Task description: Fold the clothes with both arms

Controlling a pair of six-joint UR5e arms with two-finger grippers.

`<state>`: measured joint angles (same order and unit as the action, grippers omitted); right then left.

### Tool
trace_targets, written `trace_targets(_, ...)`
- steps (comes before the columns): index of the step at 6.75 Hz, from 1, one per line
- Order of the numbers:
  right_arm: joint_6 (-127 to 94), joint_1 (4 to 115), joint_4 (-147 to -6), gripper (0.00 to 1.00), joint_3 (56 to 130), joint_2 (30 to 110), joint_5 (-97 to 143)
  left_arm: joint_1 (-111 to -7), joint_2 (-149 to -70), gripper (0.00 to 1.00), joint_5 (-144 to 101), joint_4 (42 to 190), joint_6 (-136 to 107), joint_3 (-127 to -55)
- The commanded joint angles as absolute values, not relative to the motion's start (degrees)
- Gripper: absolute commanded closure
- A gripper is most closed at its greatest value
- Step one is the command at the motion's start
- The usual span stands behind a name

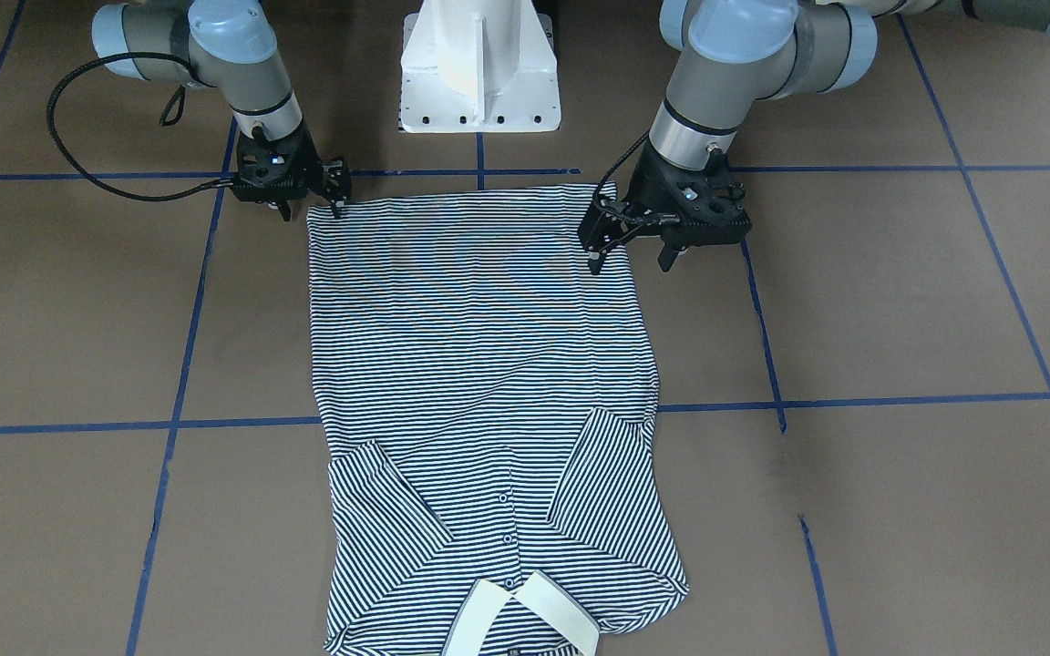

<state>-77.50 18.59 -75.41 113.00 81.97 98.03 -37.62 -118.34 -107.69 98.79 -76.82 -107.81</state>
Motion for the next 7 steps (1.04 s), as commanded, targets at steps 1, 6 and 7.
trace_targets(1, -77.43, 18.55, -75.50, 0.23, 112.68, 81.91, 98.17, -37.62, -118.39, 0.00, -107.75, 98.79, -76.64, -107.75)
trace_targets(6, -77.69, 18.46, -75.50, 0.86, 112.06, 81.91, 100.98, -37.62, -118.48, 0.00, -107.75, 98.79, -76.55, -107.75)
trace_targets(7, -77.87, 18.46, -75.50, 1.00, 112.23, 81.83, 100.99, -37.62, -118.48, 0.00, -107.75, 98.79, -76.55, -107.75)
